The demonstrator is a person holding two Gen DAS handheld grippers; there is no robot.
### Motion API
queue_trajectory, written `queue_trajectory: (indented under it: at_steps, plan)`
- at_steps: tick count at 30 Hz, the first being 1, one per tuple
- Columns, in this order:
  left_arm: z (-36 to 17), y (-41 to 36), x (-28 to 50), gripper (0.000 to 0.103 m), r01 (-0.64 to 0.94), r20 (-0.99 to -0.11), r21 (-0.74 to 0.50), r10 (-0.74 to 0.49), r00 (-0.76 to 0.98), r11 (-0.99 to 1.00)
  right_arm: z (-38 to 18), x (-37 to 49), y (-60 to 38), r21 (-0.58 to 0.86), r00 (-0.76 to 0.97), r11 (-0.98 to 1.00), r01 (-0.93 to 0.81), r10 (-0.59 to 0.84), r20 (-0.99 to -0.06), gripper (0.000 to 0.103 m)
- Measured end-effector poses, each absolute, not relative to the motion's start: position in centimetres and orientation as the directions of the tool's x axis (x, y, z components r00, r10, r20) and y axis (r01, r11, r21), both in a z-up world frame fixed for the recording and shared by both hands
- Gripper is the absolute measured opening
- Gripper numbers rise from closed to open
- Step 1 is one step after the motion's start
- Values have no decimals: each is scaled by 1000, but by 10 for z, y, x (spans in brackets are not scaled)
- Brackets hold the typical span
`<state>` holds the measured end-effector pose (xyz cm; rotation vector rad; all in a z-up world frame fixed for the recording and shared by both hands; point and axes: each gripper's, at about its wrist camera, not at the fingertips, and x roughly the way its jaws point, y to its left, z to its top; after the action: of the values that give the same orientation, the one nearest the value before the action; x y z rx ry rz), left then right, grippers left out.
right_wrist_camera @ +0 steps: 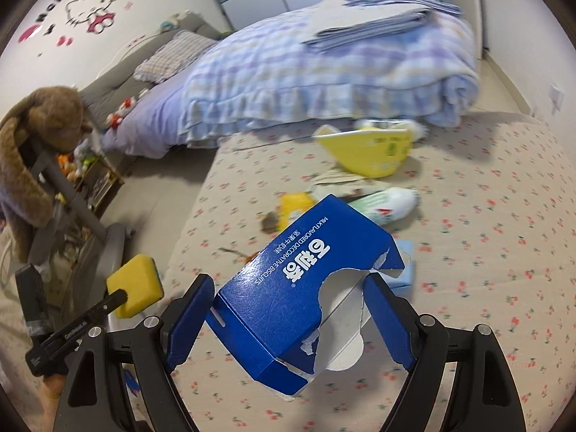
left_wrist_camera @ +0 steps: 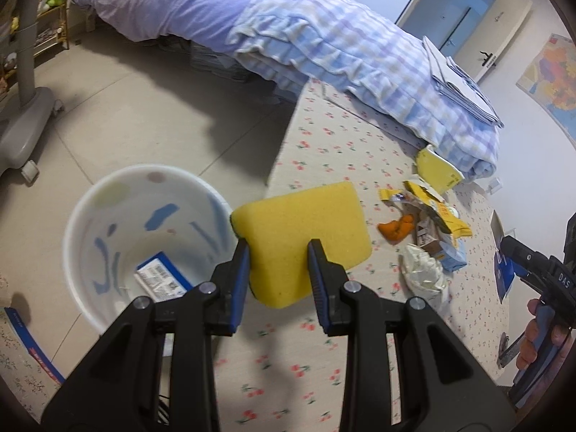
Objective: Collect trash
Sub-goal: 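Drop the yellow sponge into the wastebasket with the left tool while the right tool carries the blue box there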
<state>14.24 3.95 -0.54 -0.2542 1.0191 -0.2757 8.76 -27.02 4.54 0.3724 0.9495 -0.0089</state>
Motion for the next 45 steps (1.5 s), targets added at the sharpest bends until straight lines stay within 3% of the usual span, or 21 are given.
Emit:
queue_trajectory:
  at_steps: [19, 20, 22, 23, 24, 32, 45]
  plan:
    - [-16, 132, 130, 36, -18, -827, -236, -191, 528, 972, 20, 119, -141, 315, 549, 949, -12, 270, -791, 86]
    - [-16, 135, 130, 38, -25, -828, -233, -185, 529, 972, 18, 120, -135, 317, 545, 948, -20, 276, -792, 86]
    - [-17, 143, 133, 58, -35, -843, -227, -178, 508, 973, 13, 123, -123, 327, 533, 944, -36, 295, -793, 86]
    - [-16, 147, 133, 79, -53, -852, -220, -166, 497, 974, 11, 124, -118, 330, 529, 943, -40, 300, -794, 86]
    - [-15, 152, 132, 87, -72, -855, -211, -148, 497, 975, 10, 126, -114, 331, 524, 942, -44, 304, -795, 86]
    - [-4, 170, 124, 91, -100, -855, -25, 31, 518, 995, 1, 139, -84, 356, 495, 933, -63, 339, -800, 87]
    - [2, 193, 122, 91, -128, -855, -50, 23, 517, 991, -9, 160, -48, 358, 467, 932, -65, 345, -814, 87]
